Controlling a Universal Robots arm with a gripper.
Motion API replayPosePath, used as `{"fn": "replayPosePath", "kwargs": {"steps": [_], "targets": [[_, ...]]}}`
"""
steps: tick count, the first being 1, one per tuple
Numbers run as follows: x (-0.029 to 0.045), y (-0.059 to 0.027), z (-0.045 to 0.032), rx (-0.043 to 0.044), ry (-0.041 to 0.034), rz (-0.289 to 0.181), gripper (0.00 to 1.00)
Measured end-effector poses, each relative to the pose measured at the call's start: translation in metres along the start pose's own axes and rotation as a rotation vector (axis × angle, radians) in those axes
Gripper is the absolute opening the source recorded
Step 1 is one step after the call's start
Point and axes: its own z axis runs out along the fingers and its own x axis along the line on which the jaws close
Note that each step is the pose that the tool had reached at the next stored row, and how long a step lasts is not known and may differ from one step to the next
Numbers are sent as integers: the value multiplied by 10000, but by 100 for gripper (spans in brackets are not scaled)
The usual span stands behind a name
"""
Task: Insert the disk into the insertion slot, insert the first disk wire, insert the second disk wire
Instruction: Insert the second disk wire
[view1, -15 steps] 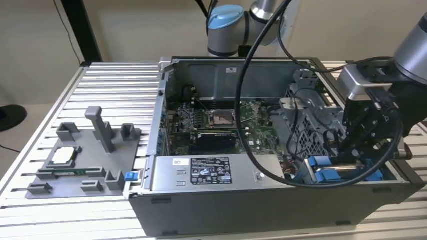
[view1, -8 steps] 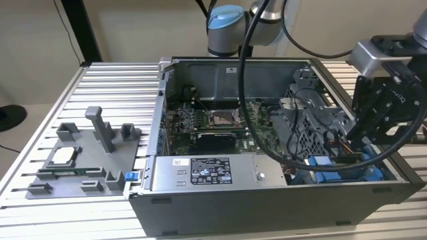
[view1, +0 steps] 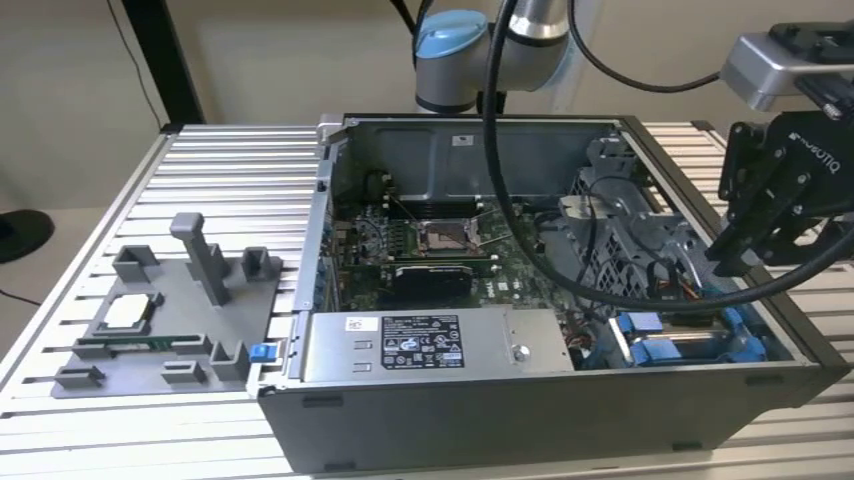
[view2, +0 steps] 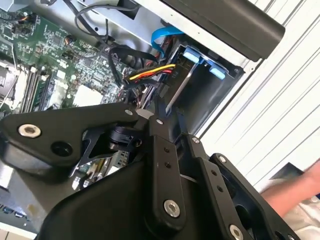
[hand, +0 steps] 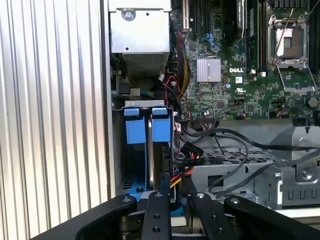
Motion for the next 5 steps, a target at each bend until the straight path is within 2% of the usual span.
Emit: {"fn": "replayPosePath", "kwargs": {"steps": [5], "targets": [[0, 0, -2, 0, 1, 0, 100]]}}
